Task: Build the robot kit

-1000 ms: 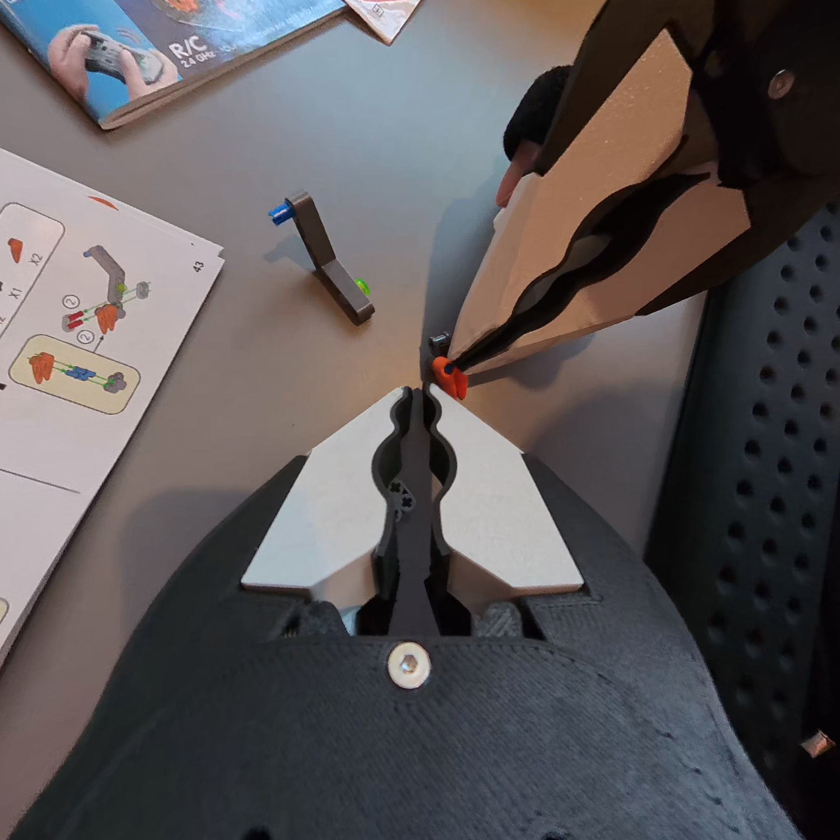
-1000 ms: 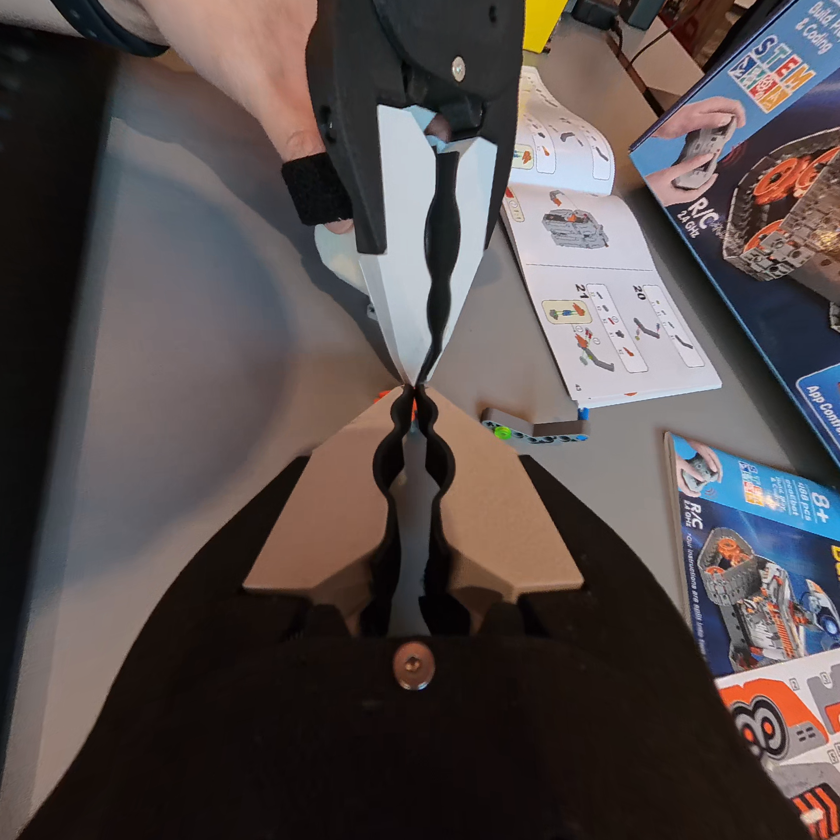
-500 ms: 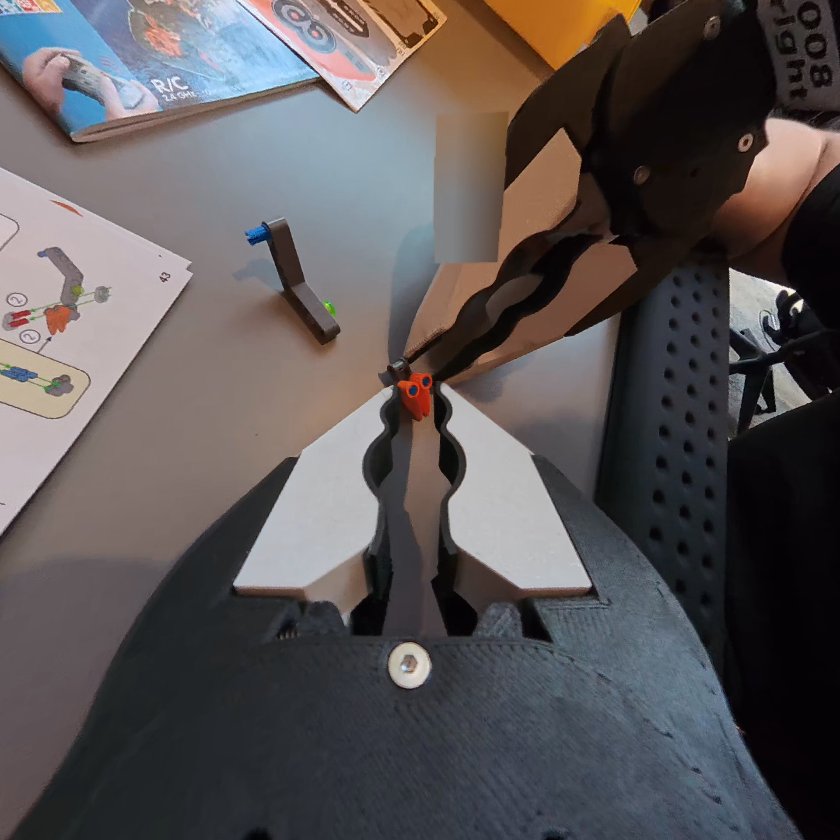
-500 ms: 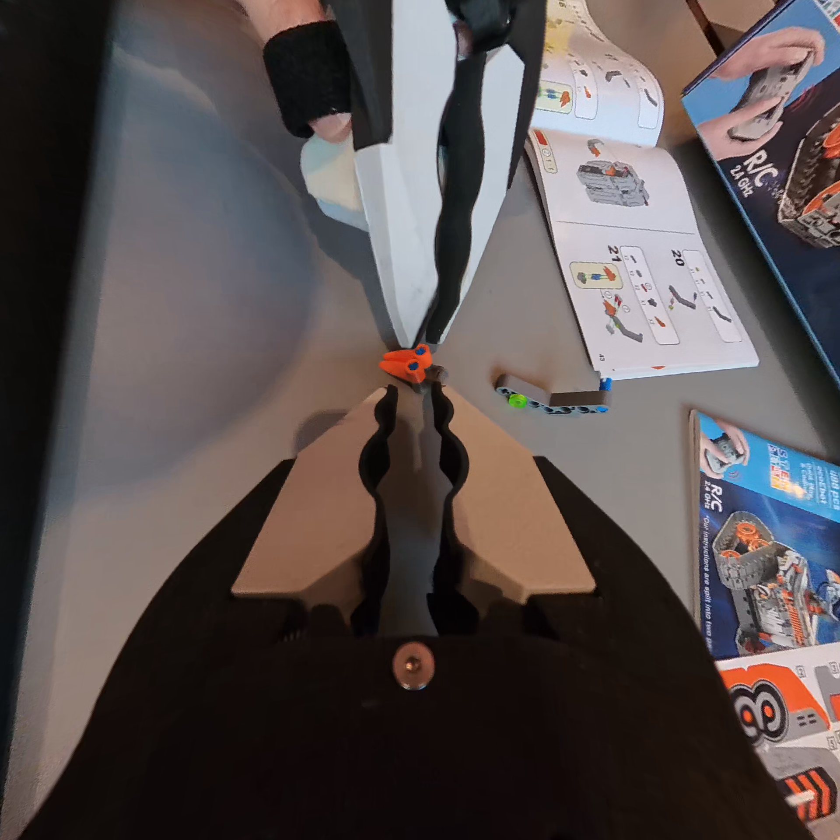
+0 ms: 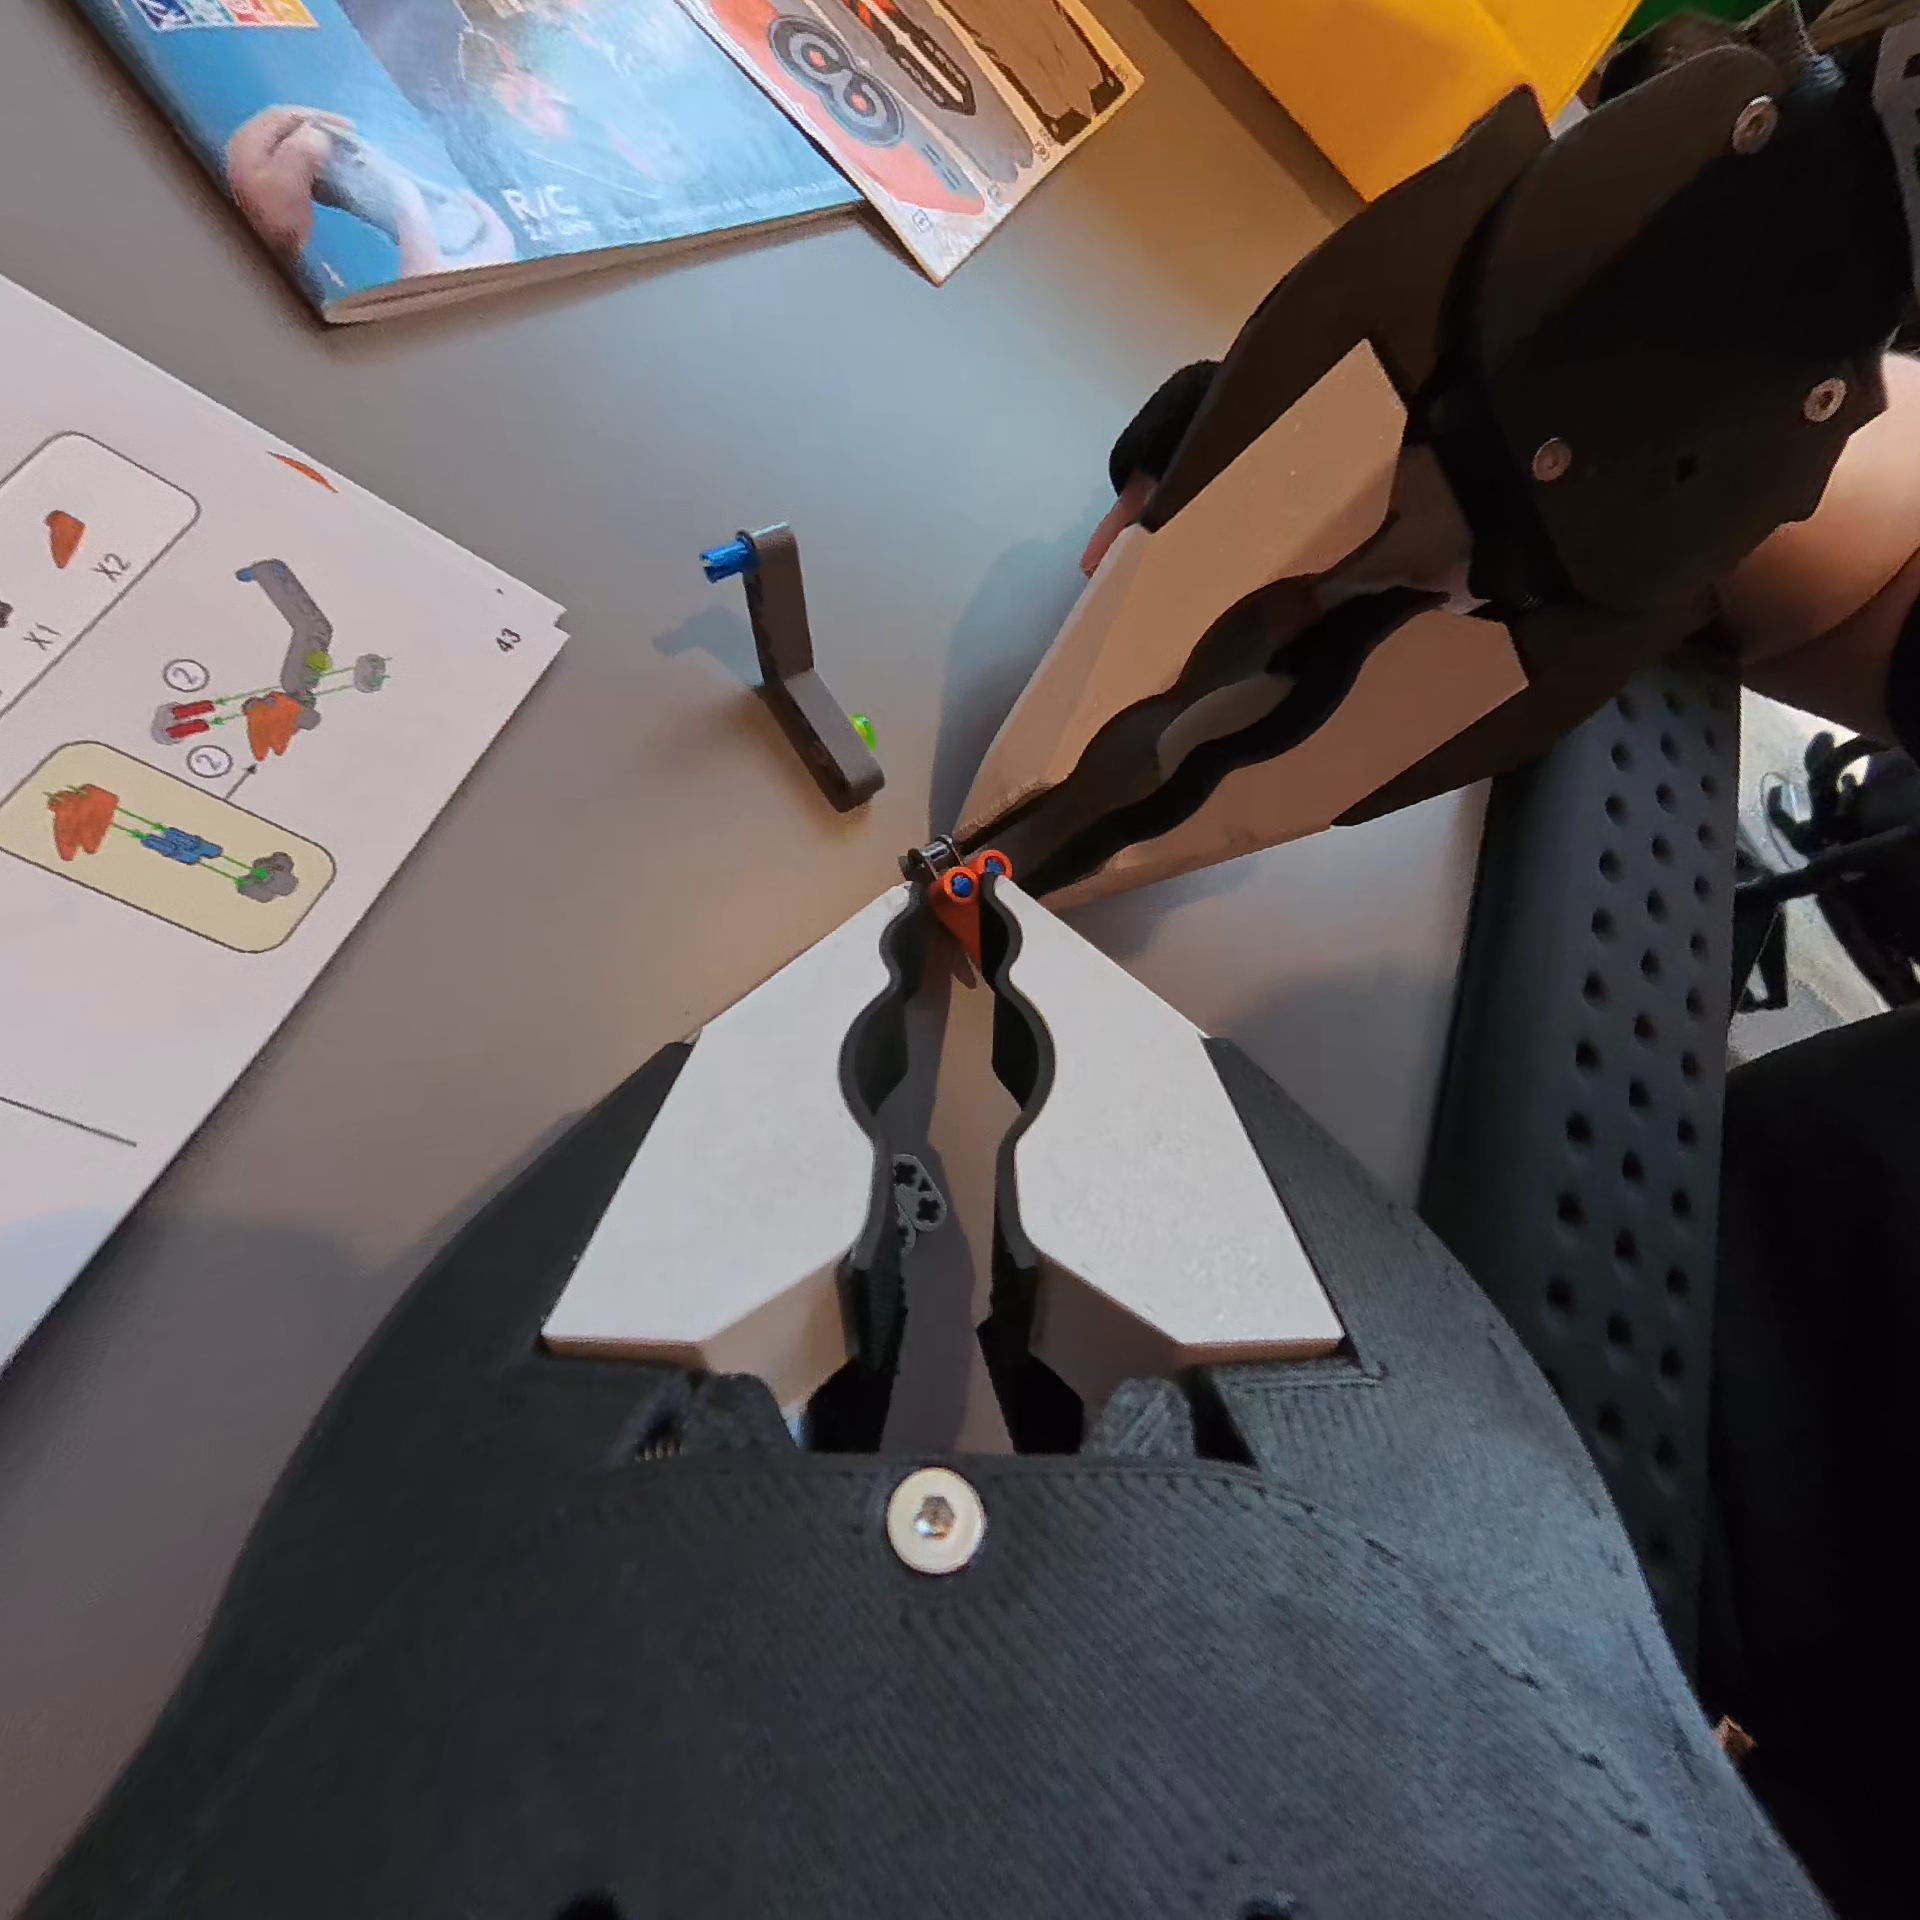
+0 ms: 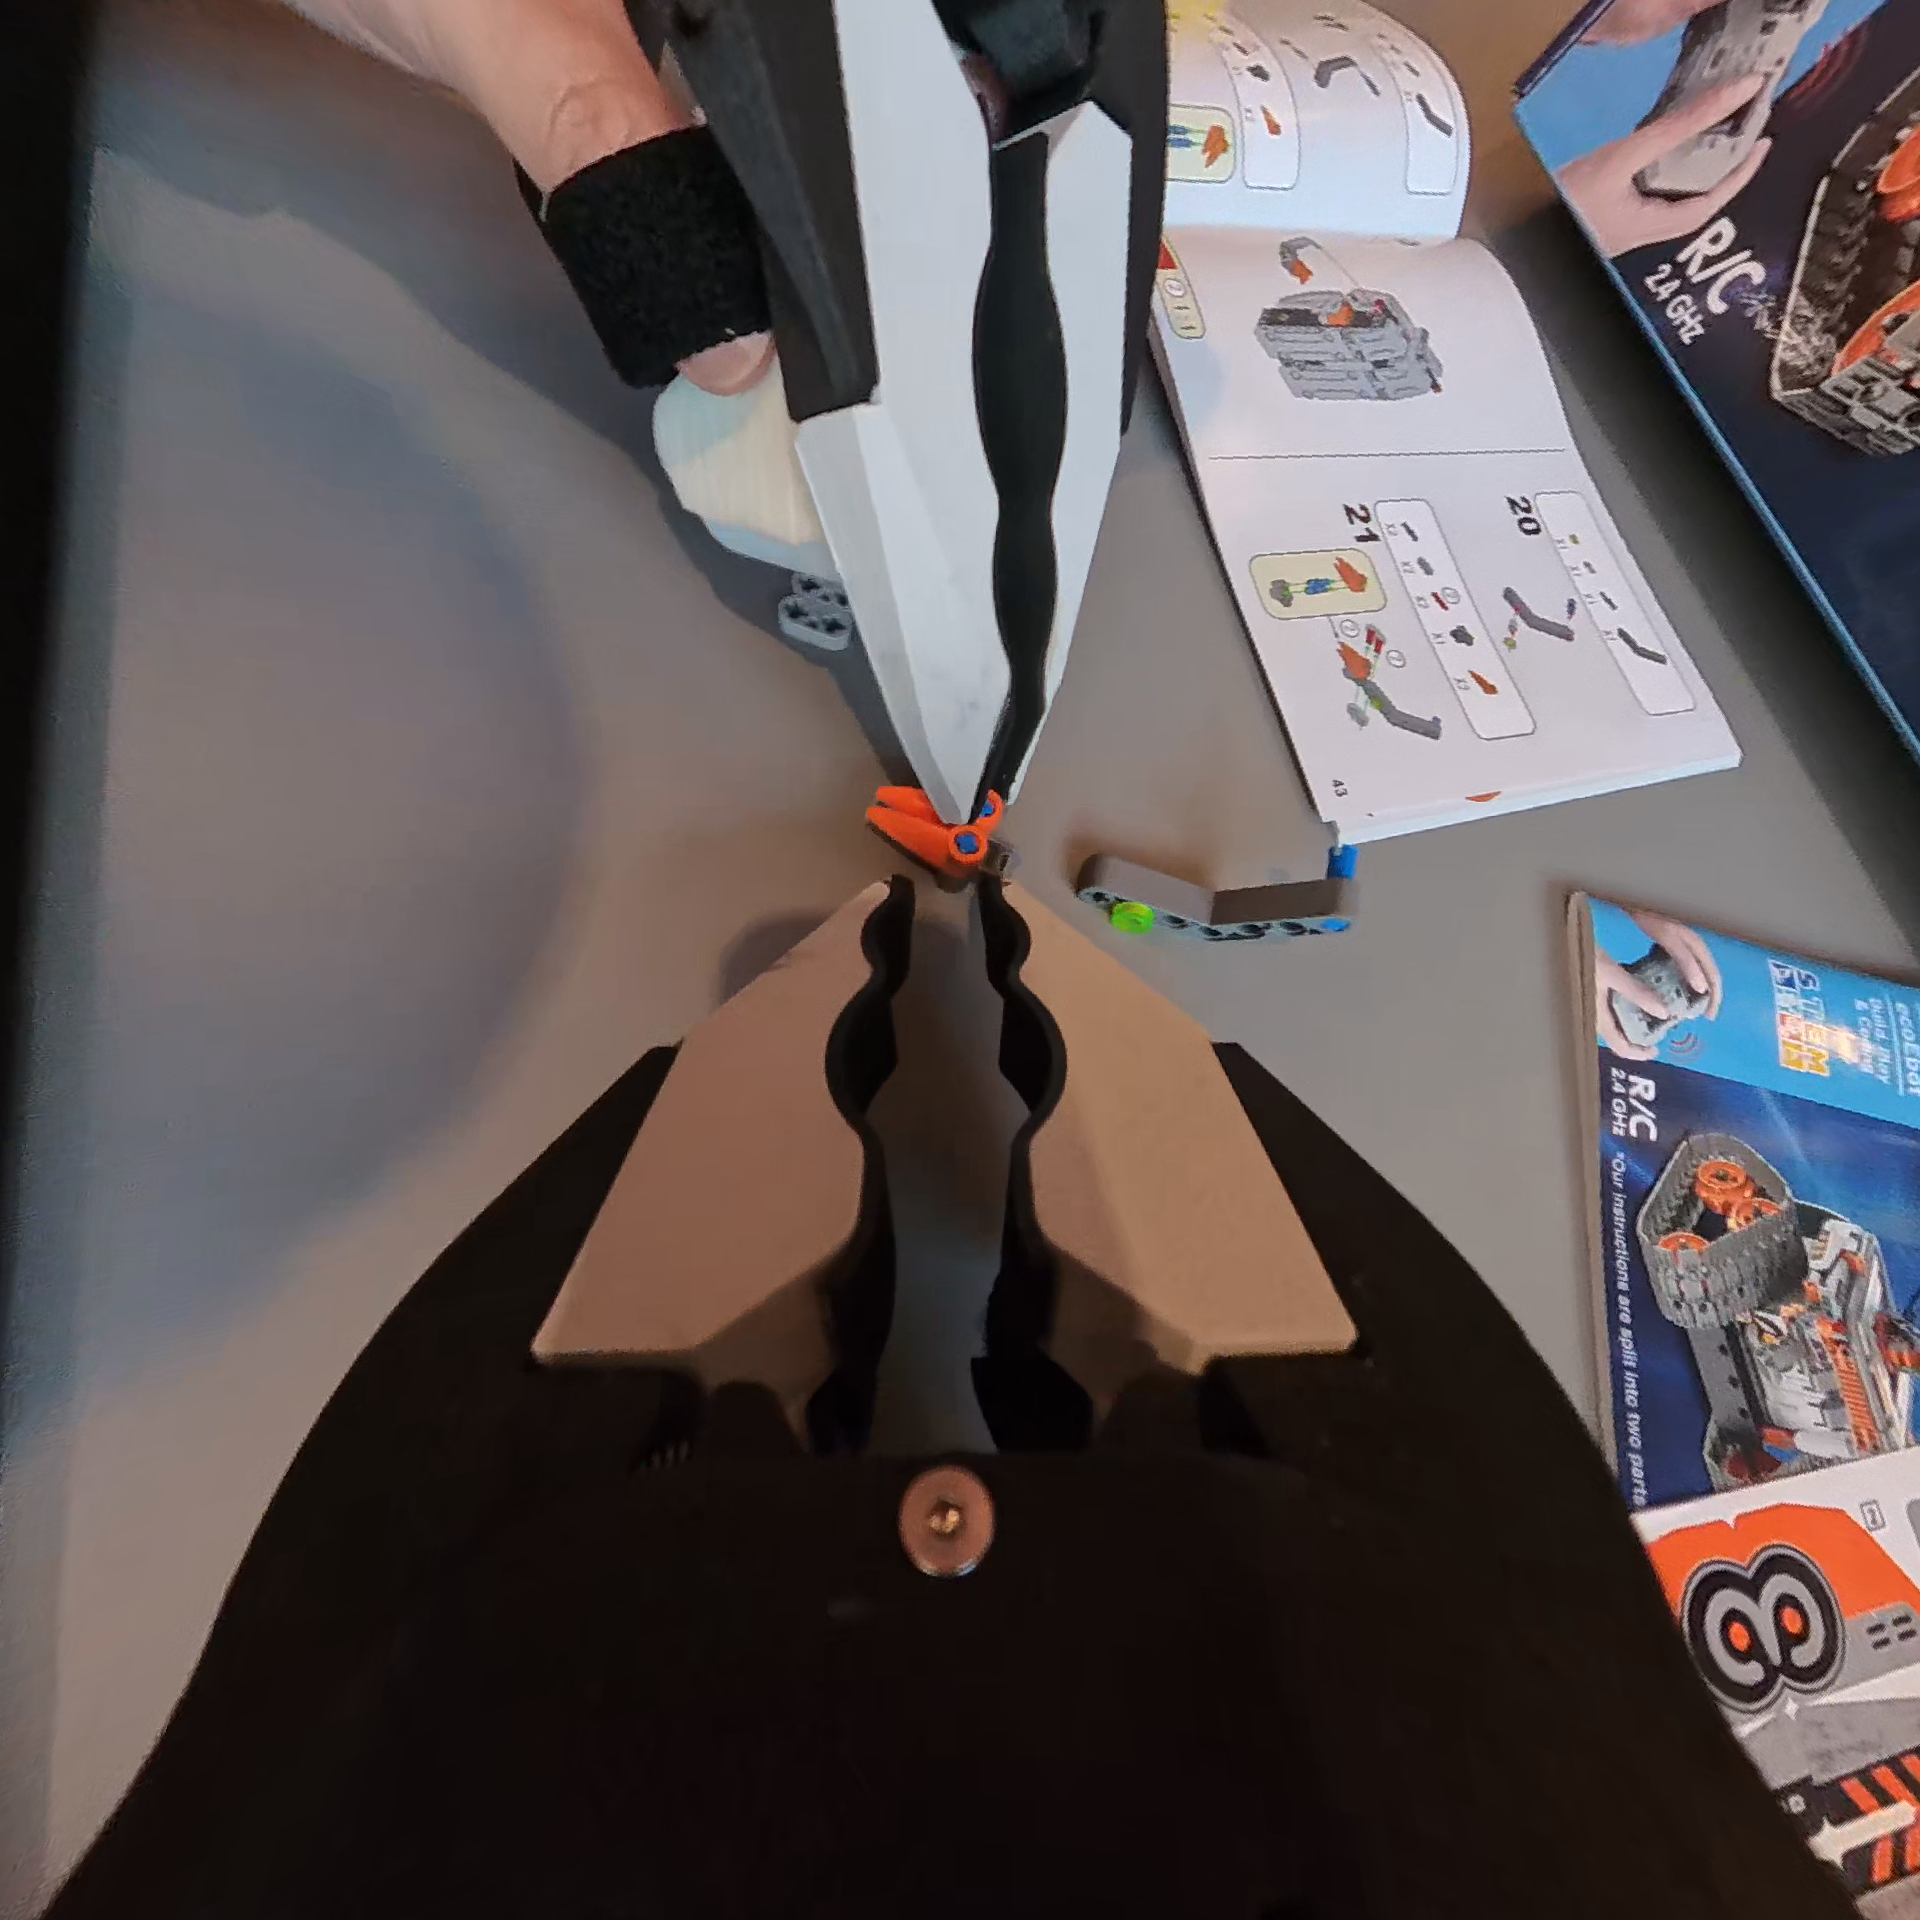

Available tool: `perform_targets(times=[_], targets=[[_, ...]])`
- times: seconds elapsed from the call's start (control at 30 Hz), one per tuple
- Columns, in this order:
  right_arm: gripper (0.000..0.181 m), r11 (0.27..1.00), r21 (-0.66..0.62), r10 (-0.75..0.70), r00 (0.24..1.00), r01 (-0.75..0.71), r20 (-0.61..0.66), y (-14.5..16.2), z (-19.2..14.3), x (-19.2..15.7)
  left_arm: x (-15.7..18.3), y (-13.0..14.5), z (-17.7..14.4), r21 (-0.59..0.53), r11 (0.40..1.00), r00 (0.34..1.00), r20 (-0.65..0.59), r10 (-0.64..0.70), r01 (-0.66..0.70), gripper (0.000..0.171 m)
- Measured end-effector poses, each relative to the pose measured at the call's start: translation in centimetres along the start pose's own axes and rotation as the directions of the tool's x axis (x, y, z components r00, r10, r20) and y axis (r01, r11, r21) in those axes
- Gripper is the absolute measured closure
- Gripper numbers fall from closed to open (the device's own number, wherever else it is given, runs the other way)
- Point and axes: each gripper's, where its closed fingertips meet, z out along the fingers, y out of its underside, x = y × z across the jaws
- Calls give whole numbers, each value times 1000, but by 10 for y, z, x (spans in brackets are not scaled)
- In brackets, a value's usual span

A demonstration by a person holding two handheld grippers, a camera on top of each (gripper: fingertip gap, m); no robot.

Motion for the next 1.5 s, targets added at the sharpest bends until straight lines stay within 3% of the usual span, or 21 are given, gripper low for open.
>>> perform_targets(times=[0.33, 0.5, 0.7, 0.83, 0.97, 1.1, 1.5], targets=[[167, 1000, 0, -2, 1000, 2, -30, 2, -2, 5, -8, -8, -4, 44, 999, 1000, 0, -31, 31, 160], [167, 1000, 3, -21, 999, 21, -45, 5, -6, 6, -6, -14, -28, 92, 996, 999, 46, -9, 5, 157], [167, 996, 15, -90, 994, 91, -67, 4, -10, 2, -12, 27, -59, -46, 999, 975, 223, 3, 7, 156], [168, 994, 18, -104, 992, 106, -67, 4, -10, 0, -6, 39, -65, -54, 998, 968, 250, 5, 9, 160], [167, 994, 19, -110, 992, 112, -67, 4, -11, -1, -13, 59, -76, -84, 994, 924, 381, -38, 75, 166], [168, 993, 19, -116, 991, 118, -70, 4, -11, -1, -6, 65, -71, -12, 993, 926, 363, -109, 121, 166], [168, 992, 20, -120, 990, 122, -71, 4, -11, -2, -18, 78, -71, -131, 989, 898, 440, -8, 72, 171]])
